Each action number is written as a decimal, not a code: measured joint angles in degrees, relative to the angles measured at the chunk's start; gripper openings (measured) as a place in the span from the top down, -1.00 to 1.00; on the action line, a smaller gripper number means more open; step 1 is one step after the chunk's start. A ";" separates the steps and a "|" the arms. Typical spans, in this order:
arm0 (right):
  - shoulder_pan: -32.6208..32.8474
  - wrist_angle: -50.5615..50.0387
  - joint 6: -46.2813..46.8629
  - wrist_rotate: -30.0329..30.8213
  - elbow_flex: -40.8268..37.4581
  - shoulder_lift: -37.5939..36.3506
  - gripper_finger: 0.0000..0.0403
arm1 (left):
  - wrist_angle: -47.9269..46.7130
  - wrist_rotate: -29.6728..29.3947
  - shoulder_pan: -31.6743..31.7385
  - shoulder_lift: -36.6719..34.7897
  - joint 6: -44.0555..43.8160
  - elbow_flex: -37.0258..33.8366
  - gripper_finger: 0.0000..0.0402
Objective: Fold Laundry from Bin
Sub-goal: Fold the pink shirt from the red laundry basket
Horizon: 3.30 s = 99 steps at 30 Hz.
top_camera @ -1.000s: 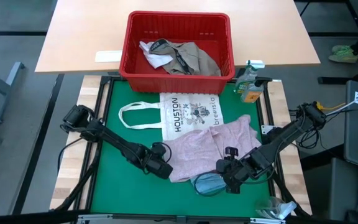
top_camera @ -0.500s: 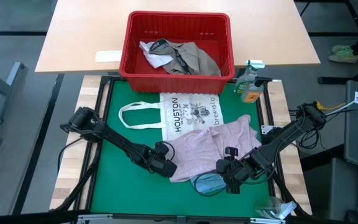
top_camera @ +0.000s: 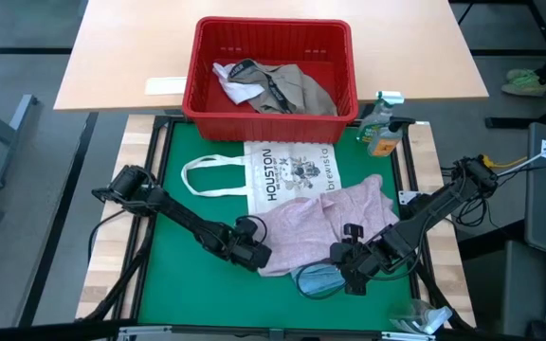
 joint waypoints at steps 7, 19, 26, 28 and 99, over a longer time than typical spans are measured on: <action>0.00 -0.04 -0.48 -0.02 0.00 0.00 0.13 | -0.31 0.25 0.11 -1.56 1.54 -0.17 0.73; 0.00 -0.52 -1.34 -0.09 0.00 0.00 0.13 | -5.37 0.54 0.01 -14.93 4.87 -0.33 0.98; 0.04 -0.70 -1.33 -0.11 0.00 -0.89 0.13 | -5.94 0.31 -0.56 -24.14 6.61 -0.28 0.99; 0.04 -0.70 -1.33 -0.09 0.02 -1.55 0.13 | -5.76 -0.07 -0.84 -26.60 7.54 -0.26 0.99; -25.53 19.61 -27.43 4.92 0.04 13.79 0.13 | -4.59 -8.30 -10.67 -35.71 -1.15 -0.15 0.95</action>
